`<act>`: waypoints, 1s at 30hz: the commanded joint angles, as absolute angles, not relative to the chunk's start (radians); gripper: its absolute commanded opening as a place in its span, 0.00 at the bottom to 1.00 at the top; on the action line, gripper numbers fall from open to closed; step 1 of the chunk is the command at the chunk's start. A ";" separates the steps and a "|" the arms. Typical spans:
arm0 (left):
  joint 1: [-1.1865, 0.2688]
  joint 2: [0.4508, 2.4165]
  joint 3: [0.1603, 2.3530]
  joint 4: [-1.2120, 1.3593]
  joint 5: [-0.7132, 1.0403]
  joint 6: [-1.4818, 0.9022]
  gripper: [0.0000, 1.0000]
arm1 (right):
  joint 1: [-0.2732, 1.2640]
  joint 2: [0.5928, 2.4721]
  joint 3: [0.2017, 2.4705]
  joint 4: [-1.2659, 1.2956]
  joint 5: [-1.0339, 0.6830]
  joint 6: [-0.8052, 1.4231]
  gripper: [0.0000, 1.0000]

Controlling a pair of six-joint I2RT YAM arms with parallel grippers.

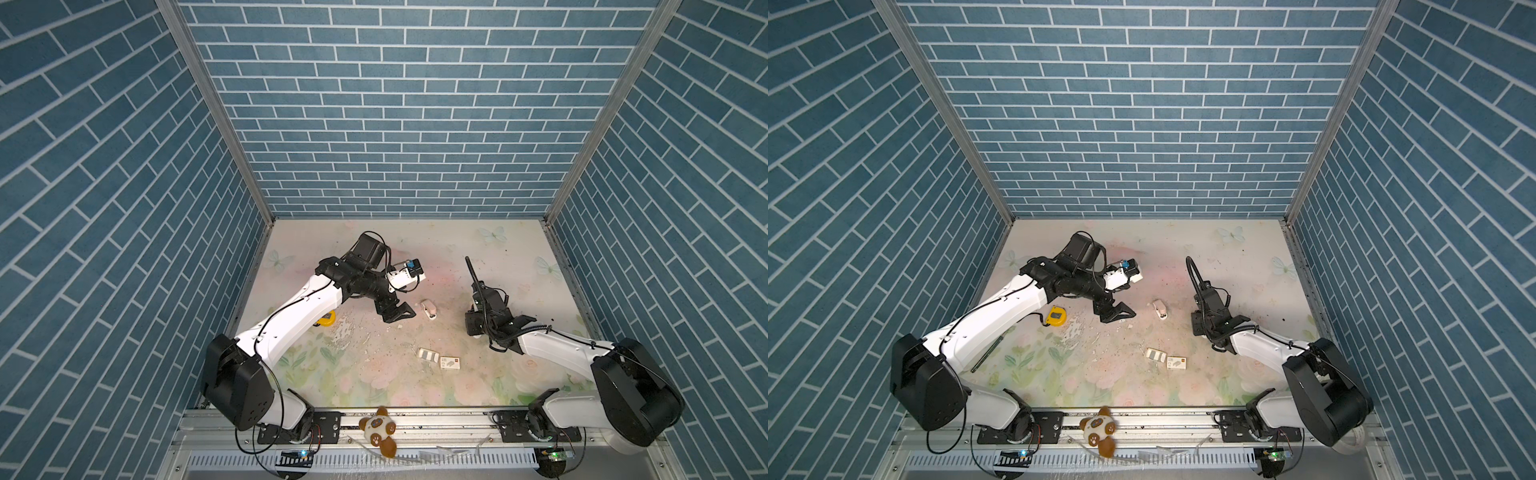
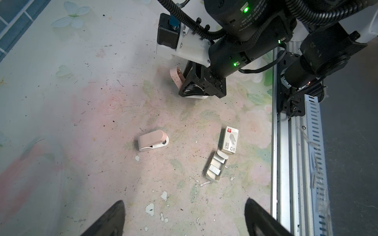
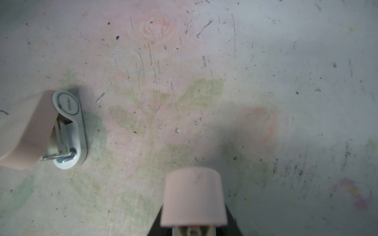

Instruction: Load the staples into the stapler

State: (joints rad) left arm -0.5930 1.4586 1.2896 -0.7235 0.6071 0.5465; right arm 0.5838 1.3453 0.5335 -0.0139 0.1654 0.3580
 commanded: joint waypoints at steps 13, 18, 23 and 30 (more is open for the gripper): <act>-0.594 1.479 1.266 -0.722 0.630 0.559 0.92 | 0.571 1.450 0.536 0.098 0.171 0.406 0.20; -0.599 1.477 1.262 -0.727 0.638 0.564 0.93 | 0.571 1.469 0.528 0.123 0.160 0.419 0.25; -0.603 1.488 1.274 -0.737 0.648 0.571 0.93 | 0.571 1.445 0.522 0.110 0.167 0.420 0.33; -0.611 1.498 1.294 -0.762 0.652 0.587 0.94 | 0.571 1.370 0.511 0.067 0.179 0.413 0.43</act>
